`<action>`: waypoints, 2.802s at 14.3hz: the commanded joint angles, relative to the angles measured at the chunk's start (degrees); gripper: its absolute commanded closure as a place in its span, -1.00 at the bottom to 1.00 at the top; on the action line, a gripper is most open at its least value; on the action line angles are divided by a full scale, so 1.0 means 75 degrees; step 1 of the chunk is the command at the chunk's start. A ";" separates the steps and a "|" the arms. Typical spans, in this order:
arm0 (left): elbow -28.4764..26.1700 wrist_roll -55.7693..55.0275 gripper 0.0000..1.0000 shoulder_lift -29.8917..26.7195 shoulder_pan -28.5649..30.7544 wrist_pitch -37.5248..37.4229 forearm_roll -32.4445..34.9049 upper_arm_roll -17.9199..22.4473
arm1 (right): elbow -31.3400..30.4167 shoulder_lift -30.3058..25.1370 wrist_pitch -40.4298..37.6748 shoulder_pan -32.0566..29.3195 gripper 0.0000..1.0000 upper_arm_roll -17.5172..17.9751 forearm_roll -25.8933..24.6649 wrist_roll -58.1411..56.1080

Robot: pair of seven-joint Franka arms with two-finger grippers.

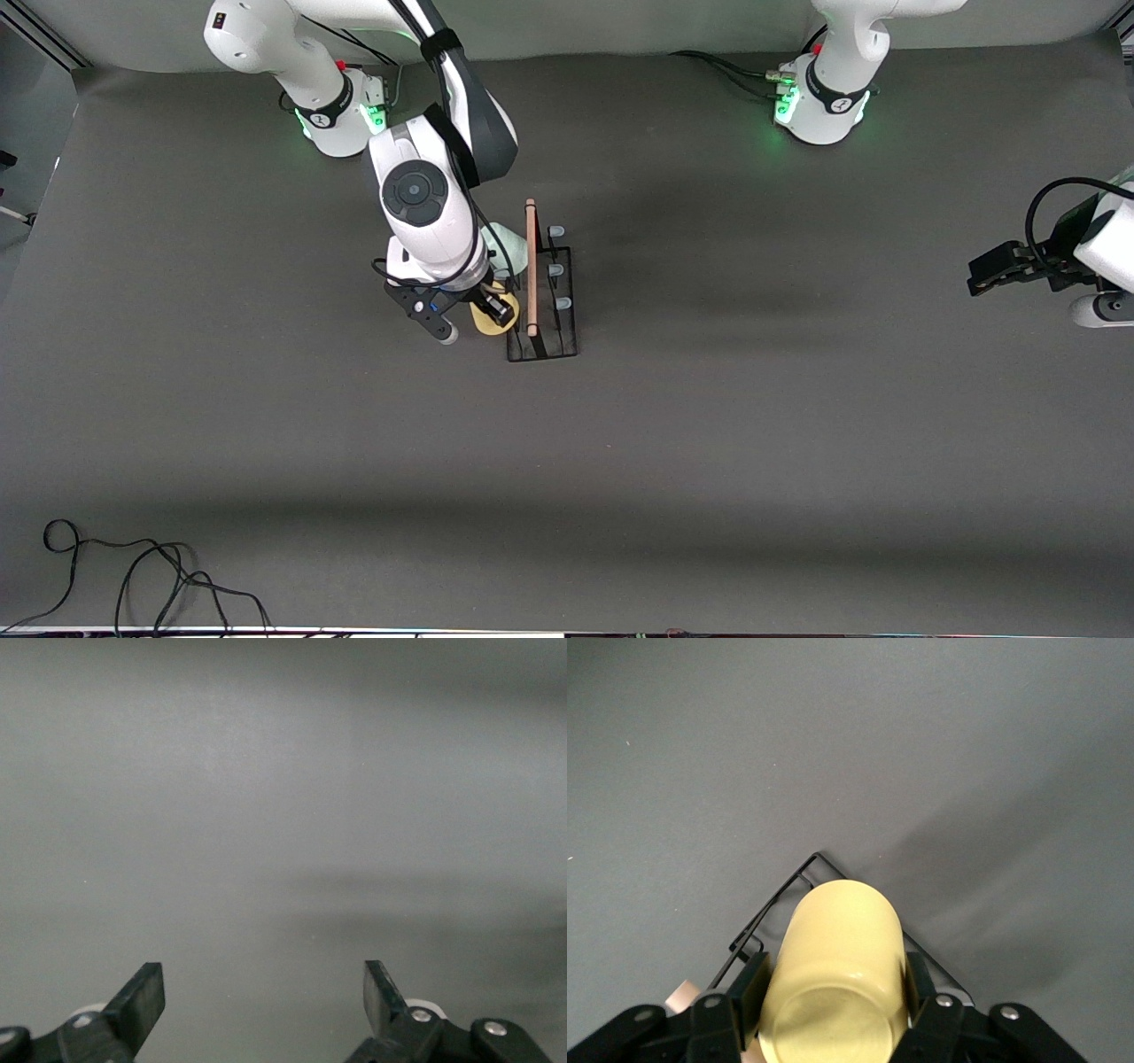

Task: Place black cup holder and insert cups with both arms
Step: 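Carry the yellow cup with the right gripper onto a rack peg, then release the yellow cup and withdraw the right gripper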

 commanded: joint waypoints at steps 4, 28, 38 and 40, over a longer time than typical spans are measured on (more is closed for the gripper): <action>0.0069 0.0113 -1.00 0.0015 -0.0039 -0.0018 0.0073 0.0036 | -0.0366 0.0371 0.0775 0.0102 0.90 0.0114 0.0478 0.0199; 0.0069 -0.0004 -1.00 0.0026 -0.0145 0.0029 0.0073 0.0012 | 0.2014 -0.3328 -0.4873 -0.3534 -1.00 0.1560 -0.2601 -0.3724; 0.0069 -0.0016 -1.00 0.0062 -0.0168 0.0111 0.0073 0.0000 | 0.1931 -0.3765 -0.4932 -0.9671 -1.00 0.5248 -0.2662 -0.8903; 0.0069 -0.0016 -1.00 0.0062 -0.0157 0.0123 0.0073 0.0000 | 0.1954 -0.3730 -0.4873 -0.9660 -1.00 0.5061 -0.2697 -0.9269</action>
